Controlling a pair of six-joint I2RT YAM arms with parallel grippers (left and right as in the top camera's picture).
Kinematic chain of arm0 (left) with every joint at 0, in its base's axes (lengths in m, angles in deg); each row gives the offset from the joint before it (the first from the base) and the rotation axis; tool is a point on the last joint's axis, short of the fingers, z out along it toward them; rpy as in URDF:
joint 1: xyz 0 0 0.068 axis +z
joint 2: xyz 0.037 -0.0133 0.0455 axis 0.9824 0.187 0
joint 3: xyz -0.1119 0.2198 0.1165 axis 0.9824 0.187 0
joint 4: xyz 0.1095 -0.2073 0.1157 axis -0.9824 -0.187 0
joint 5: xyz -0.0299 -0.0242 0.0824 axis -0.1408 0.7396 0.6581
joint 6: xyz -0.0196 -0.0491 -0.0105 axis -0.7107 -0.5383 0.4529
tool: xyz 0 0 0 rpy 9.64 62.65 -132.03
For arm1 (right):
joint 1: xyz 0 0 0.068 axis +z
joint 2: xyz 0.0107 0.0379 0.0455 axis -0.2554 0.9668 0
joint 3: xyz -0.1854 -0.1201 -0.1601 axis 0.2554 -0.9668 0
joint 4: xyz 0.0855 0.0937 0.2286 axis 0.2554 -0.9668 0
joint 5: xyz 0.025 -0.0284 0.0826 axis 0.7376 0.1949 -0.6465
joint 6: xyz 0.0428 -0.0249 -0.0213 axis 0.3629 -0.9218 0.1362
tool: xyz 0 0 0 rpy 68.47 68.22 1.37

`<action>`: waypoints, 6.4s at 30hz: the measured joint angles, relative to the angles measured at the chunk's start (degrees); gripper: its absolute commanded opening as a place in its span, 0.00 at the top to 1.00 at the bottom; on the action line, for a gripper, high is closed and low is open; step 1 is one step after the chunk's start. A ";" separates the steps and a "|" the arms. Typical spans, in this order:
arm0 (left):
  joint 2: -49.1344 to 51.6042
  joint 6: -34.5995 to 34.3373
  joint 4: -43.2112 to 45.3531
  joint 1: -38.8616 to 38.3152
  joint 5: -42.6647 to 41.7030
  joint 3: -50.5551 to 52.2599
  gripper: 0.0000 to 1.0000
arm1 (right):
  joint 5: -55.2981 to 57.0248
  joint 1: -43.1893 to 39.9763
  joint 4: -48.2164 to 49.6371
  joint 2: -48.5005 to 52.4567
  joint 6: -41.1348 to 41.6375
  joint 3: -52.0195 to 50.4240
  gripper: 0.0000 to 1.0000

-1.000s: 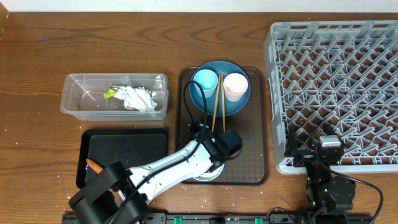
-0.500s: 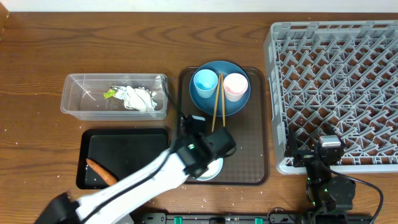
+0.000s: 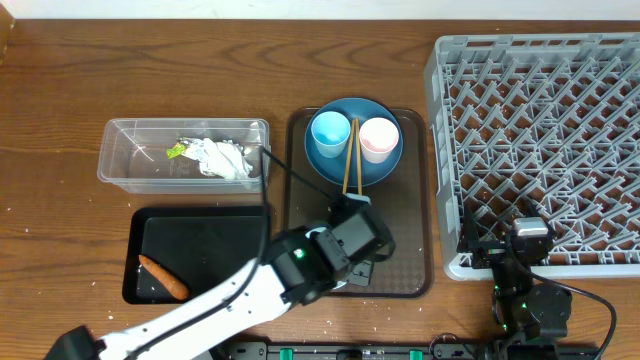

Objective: Sort waste into correct bins and load items into the dishwasher rack
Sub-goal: 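Lower the left gripper and pinch the white bowl's rim, then lift the bowl and carry it left over the black tray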

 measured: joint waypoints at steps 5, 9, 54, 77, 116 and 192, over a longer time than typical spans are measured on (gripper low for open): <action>4.85 -0.94 0.22 -1.33 -0.87 0.00 0.68 | 0.00 0.00 0.00 0.00 0.00 0.00 0.01; 8.37 -1.20 0.39 -1.92 -1.01 0.00 0.67 | 0.00 0.00 0.00 0.00 0.00 0.00 0.01; 14.82 -1.81 5.86 -2.01 4.35 0.98 0.69 | 0.00 0.00 0.00 0.00 0.00 0.00 0.01; 18.45 -2.23 5.99 -2.01 4.85 1.27 0.79 | 0.00 0.00 0.00 0.00 0.00 0.00 0.01; 18.45 -2.97 5.81 -3.89 4.87 1.27 0.89 | 0.00 0.00 0.00 0.00 0.00 0.00 0.01; 0.70 8.22 -10.60 -3.15 17.53 1.07 0.94 | 0.00 0.00 0.00 0.00 0.00 0.00 0.01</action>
